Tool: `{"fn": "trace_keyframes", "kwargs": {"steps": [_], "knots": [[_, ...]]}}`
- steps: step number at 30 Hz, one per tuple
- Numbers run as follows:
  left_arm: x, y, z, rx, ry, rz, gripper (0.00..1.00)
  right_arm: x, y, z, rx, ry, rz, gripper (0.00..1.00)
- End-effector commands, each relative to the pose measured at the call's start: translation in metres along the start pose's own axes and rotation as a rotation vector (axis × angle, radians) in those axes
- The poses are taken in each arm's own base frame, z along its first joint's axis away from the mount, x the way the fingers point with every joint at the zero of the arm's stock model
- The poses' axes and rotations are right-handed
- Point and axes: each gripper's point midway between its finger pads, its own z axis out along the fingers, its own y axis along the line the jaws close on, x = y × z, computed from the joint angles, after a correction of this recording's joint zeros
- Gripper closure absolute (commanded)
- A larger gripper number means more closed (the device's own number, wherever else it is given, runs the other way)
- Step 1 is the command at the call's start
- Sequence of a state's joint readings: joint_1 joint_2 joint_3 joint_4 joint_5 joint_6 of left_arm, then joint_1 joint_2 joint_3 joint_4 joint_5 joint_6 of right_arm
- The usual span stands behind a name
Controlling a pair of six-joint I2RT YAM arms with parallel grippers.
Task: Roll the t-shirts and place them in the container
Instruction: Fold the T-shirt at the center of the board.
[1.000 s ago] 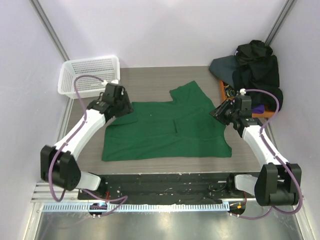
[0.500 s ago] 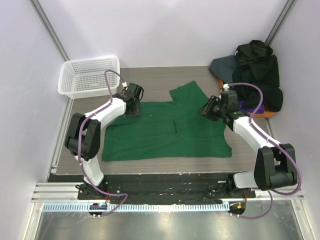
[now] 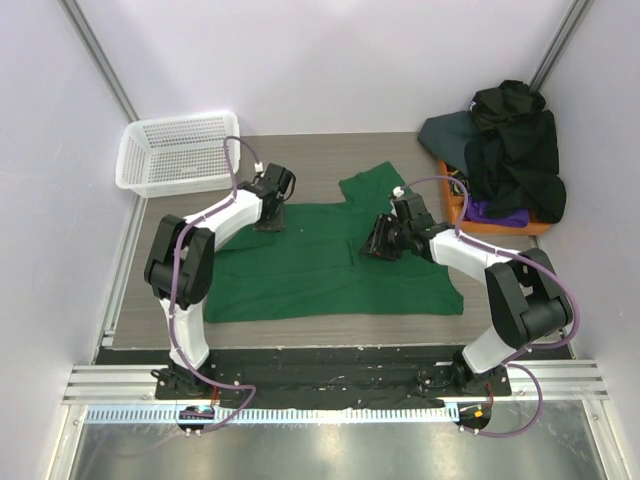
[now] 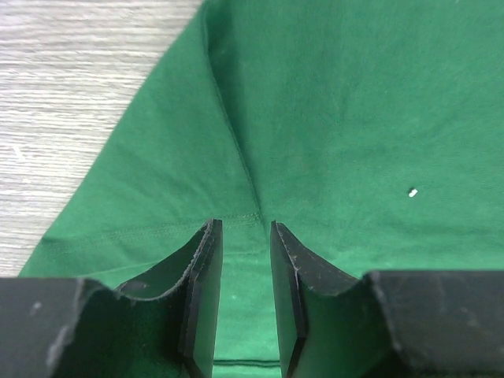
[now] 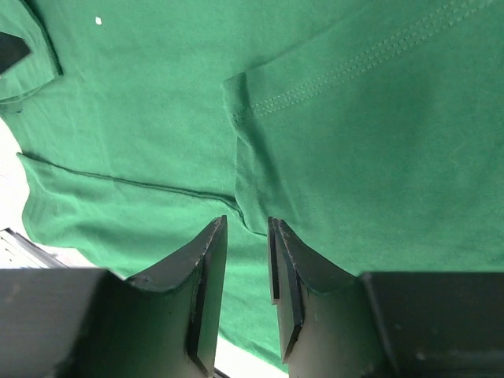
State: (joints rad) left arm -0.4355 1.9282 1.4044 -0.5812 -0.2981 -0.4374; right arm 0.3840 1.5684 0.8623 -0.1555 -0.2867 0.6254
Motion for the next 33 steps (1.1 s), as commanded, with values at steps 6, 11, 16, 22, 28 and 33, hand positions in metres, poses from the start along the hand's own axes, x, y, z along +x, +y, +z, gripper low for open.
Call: {"fn": "trace_keyframes", "kwargs": {"steps": [6,11,16,22,28,33], "knots": [[0.005,-0.005,0.009,-0.03,0.025,0.041,0.72,-0.027,0.019,-0.006,-0.042,-0.087,-0.049,0.65],[0.009,0.001,0.012,-0.07,0.037,0.045,0.77,-0.025,0.018,-0.005,-0.035,-0.084,-0.052,0.65],[0.015,0.001,0.02,-0.077,0.07,0.053,0.74,-0.024,0.016,-0.004,-0.031,-0.081,-0.049,0.65],[0.014,0.0,0.018,-0.068,0.061,0.041,0.71,-0.022,0.013,-0.003,-0.022,-0.077,-0.048,0.65],[0.013,-0.005,0.015,-0.043,0.055,0.036,0.67,-0.021,0.011,-0.001,-0.019,-0.072,-0.045,0.65],[0.016,-0.005,0.017,-0.039,0.064,0.038,0.83,-0.021,0.011,-0.001,-0.018,-0.073,-0.045,0.65]]}}
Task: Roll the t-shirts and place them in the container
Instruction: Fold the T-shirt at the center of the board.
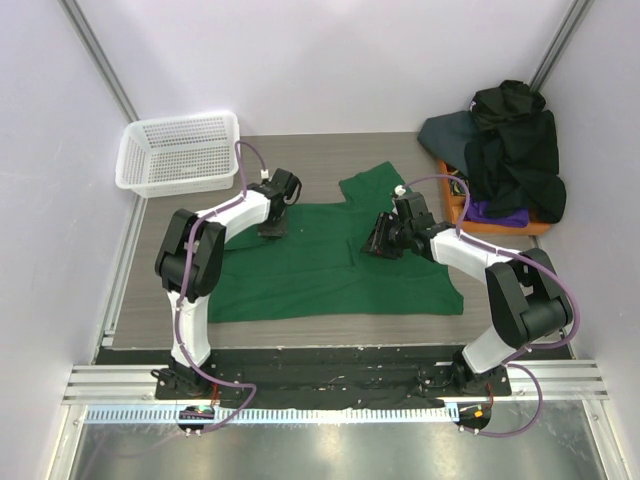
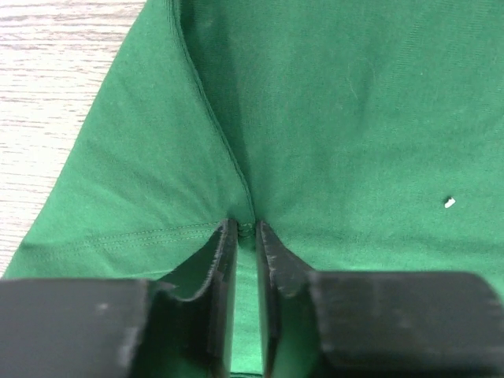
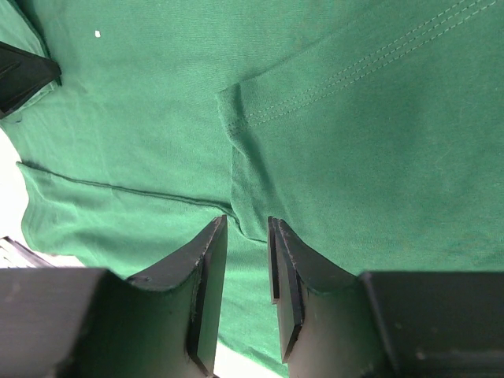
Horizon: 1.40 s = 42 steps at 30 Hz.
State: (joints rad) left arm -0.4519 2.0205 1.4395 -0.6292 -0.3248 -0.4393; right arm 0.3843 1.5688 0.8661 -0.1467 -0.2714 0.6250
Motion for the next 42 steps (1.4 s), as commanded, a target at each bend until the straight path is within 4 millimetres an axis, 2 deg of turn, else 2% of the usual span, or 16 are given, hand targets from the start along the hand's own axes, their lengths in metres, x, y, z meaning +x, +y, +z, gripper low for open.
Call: {"fn": "trace_keyframes", "kwargs": {"steps": [1,6,14,20,23,26,29,30,32,33,35,37,38,40,41,42], "knots": [[-0.005,-0.004,-0.004,0.018,-0.017,-0.006,0.87,-0.016,0.011,-0.001,-0.022,-0.054,-0.04,0.65],[-0.009,0.003,-0.01,-0.008,-0.039,-0.012,0.96,-0.016,0.011,-0.002,-0.023,-0.055,-0.039,0.65],[-0.029,0.02,-0.037,-0.073,-0.093,-0.019,0.93,-0.018,0.008,0.003,-0.003,-0.052,-0.037,0.65],[-0.033,0.022,-0.042,-0.076,-0.104,-0.031,0.94,-0.023,0.009,0.001,0.007,-0.057,-0.046,0.65],[-0.035,0.023,-0.044,-0.085,-0.111,-0.032,1.0,-0.025,0.009,0.001,0.014,-0.061,-0.052,0.65],[-0.036,0.028,-0.048,-0.101,-0.123,-0.039,1.0,-0.035,0.008,0.001,0.038,-0.077,-0.057,0.65],[-0.038,0.035,-0.053,-0.121,-0.147,-0.054,1.0,-0.063,0.012,-0.002,0.059,-0.124,-0.05,0.65],[-0.034,0.037,-0.052,-0.132,-0.146,-0.053,1.0,-0.085,0.017,-0.008,0.07,-0.177,-0.054,0.65],[-0.037,0.044,-0.059,-0.152,-0.177,-0.07,1.0,-0.101,0.01,-0.007,0.123,-0.202,-0.046,0.63],[-0.033,0.047,-0.058,-0.165,-0.177,-0.067,1.0,-0.123,0.011,-0.012,0.153,-0.261,-0.05,0.61],[-0.035,0.055,-0.061,-0.193,-0.203,-0.077,1.0,-0.142,0.005,-0.015,0.21,-0.305,-0.059,0.53],[-0.033,0.061,-0.065,-0.214,-0.221,-0.079,1.0,-0.166,-0.002,-0.014,0.286,-0.353,-0.073,0.51],[-0.034,0.064,-0.065,-0.226,-0.234,-0.086,1.0,-0.185,0.004,-0.017,0.29,-0.389,-0.08,0.51],[-0.034,0.071,-0.068,-0.251,-0.254,-0.091,1.0,-0.195,-0.016,-0.003,0.364,-0.374,-0.086,0.51],[-0.036,0.072,-0.069,-0.255,-0.266,-0.095,1.0,-0.213,-0.009,-0.006,0.362,-0.407,-0.094,0.52],[-0.038,0.076,-0.07,-0.27,-0.277,-0.098,1.0,-0.215,-0.019,0.007,0.39,-0.389,-0.1,0.52]]}}
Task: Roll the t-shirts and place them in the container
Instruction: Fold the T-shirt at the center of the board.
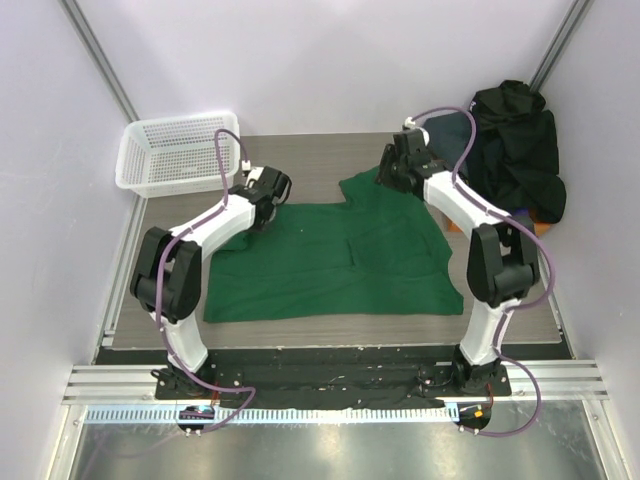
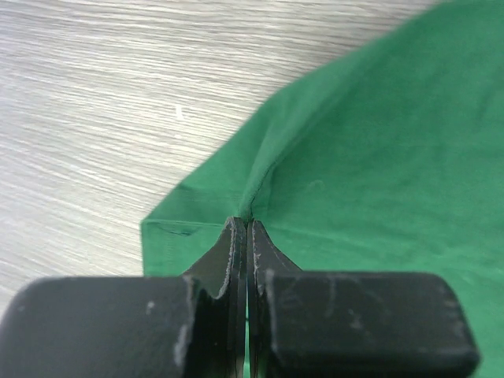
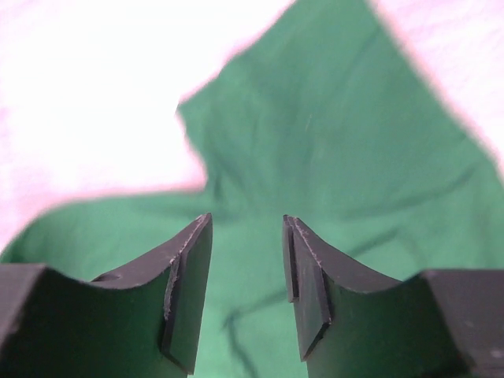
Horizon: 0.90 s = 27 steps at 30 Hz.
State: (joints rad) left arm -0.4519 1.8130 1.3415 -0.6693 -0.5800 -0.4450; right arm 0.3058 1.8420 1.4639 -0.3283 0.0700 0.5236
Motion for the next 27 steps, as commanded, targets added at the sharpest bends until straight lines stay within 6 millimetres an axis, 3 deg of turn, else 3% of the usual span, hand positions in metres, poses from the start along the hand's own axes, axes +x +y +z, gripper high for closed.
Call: {"fn": "trace_keyframes", "kwargs": {"steps": [1,2,4,5,7,9,10,11,19,27], "knots": [[-0.026,0.017,-0.009,-0.066,-0.123,-0.071,1.0,-0.032,-0.032,0.027,0.171,-0.056,-0.084,0.53],[-0.027,0.018,-0.01,-0.071,-0.129,-0.068,1.0,-0.048,-0.027,0.029,0.171,-0.091,-0.092,0.53],[-0.029,0.022,-0.01,-0.09,-0.137,-0.071,1.0,-0.05,-0.041,0.046,0.227,-0.088,-0.128,0.53],[-0.03,0.023,-0.01,-0.095,-0.142,-0.073,1.0,-0.062,-0.036,0.049,0.224,-0.113,-0.129,0.53],[-0.03,0.025,-0.01,-0.104,-0.144,-0.069,1.0,-0.057,-0.044,0.07,0.247,-0.083,-0.142,0.53],[-0.031,0.026,-0.01,-0.111,-0.147,-0.065,1.0,-0.073,-0.04,0.077,0.244,-0.11,-0.143,0.53],[-0.03,0.027,-0.009,-0.12,-0.145,-0.059,1.0,-0.061,-0.048,0.093,0.266,-0.074,-0.157,0.53],[-0.03,0.028,-0.009,-0.123,-0.146,-0.059,1.0,-0.076,-0.042,0.093,0.27,-0.105,-0.164,0.53],[-0.034,0.035,-0.007,-0.185,-0.145,-0.033,1.0,-0.086,-0.045,0.129,0.3,-0.121,-0.205,0.52],[-0.036,0.039,-0.01,-0.195,-0.156,-0.037,1.0,-0.078,-0.046,0.17,0.268,-0.135,-0.209,0.52]]}}
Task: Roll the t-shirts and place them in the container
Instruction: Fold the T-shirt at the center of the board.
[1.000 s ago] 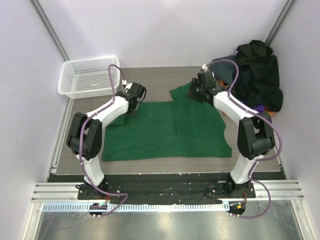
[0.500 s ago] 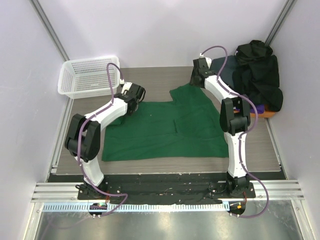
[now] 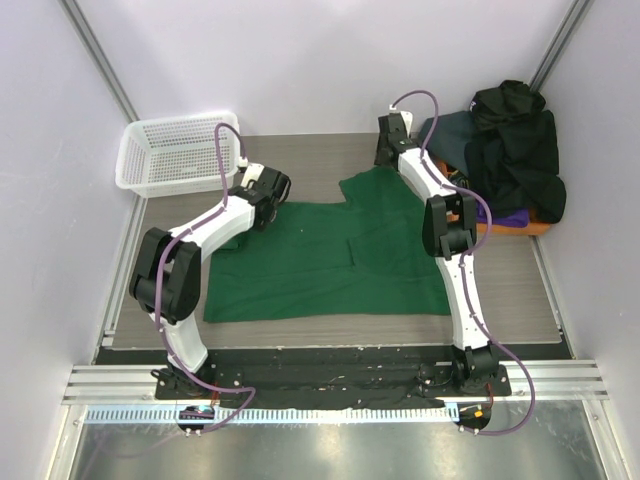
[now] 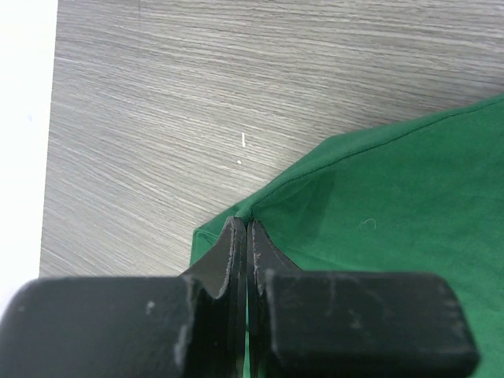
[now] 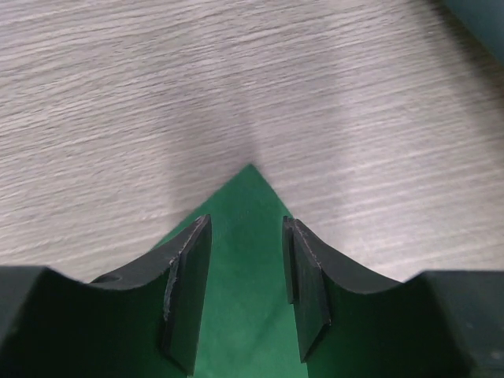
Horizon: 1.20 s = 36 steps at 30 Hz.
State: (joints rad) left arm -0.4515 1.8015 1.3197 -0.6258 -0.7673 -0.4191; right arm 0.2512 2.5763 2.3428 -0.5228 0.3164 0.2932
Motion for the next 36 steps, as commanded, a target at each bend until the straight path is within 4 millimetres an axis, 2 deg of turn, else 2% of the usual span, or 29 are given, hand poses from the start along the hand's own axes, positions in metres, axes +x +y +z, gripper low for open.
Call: {"fn": "trace_keyframes", "kwargs": {"steps": [1,10,19,27,28,30,34,36], "knots": [[-0.021,0.011,-0.007,-0.035,-0.058,-0.046,1.0,-0.019,0.005,0.009,-0.01,-0.071,0.004,0.52],[-0.02,0.01,-0.006,-0.03,-0.054,-0.041,1.0,-0.003,-0.001,0.024,0.019,-0.052,-0.014,0.53],[-0.021,0.013,-0.009,-0.03,-0.063,-0.051,1.0,-0.022,-0.018,0.018,0.092,-0.106,-0.034,0.46],[-0.02,0.012,-0.008,-0.031,-0.059,-0.046,1.0,-0.001,-0.008,0.035,0.032,-0.061,-0.022,0.42],[-0.02,0.012,-0.008,-0.031,-0.059,-0.046,1.0,0.0,-0.005,0.036,0.017,-0.058,-0.015,0.44],[-0.019,0.013,-0.007,-0.034,-0.057,-0.046,1.0,0.005,-0.001,0.04,-0.024,-0.037,0.017,0.55],[-0.02,0.013,-0.007,-0.035,-0.059,-0.047,1.0,0.001,-0.002,0.04,-0.048,-0.036,0.035,0.57],[-0.02,0.014,-0.008,-0.037,-0.061,-0.046,1.0,0.0,-0.003,0.039,-0.048,-0.038,0.026,0.63]]}}
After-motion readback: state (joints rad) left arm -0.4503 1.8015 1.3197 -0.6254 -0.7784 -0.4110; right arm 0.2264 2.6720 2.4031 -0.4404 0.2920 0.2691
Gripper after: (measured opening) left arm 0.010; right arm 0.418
